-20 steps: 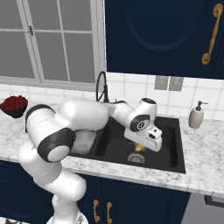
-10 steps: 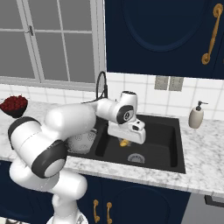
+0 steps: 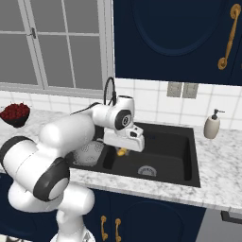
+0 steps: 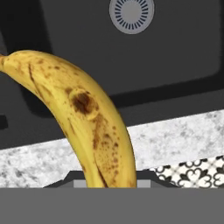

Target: Put the colander in the sink, put the banana in the colander, and turn on the sink faucet and pour water over the colander.

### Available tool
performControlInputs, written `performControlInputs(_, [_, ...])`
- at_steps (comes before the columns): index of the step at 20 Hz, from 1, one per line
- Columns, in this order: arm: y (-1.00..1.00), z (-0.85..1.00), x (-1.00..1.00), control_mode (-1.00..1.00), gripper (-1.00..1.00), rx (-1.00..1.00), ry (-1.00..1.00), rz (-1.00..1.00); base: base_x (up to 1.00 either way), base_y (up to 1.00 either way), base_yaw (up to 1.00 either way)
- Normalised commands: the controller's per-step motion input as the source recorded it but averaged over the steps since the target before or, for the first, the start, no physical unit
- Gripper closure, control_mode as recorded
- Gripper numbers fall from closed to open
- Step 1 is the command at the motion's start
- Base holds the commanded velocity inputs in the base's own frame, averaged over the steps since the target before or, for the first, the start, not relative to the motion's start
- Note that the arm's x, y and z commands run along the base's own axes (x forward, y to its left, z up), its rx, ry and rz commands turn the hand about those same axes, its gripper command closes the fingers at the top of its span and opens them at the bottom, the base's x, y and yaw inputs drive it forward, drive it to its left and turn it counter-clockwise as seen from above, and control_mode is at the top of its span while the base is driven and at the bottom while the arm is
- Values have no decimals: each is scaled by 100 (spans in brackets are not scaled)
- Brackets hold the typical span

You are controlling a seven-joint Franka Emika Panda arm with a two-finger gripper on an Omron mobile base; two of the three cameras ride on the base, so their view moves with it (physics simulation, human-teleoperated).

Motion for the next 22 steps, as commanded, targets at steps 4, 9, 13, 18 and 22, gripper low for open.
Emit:
performControlInputs(4, [38, 0, -5, -100, 100, 4, 0, 10, 0, 0, 0])
performControlInputs(9, [54, 0, 0, -100, 100, 2, -1, 7, 0, 0, 0])
performControlInputs(13, [62, 0, 11, -100, 100, 0, -1, 8, 0, 0, 0])
performControlInputs(18, [68, -1, 9, -100, 100, 0, 0, 11, 0, 0, 0])
performControlInputs(22, [78, -7, 20, -100, 100, 0, 4, 10, 0, 0, 0])
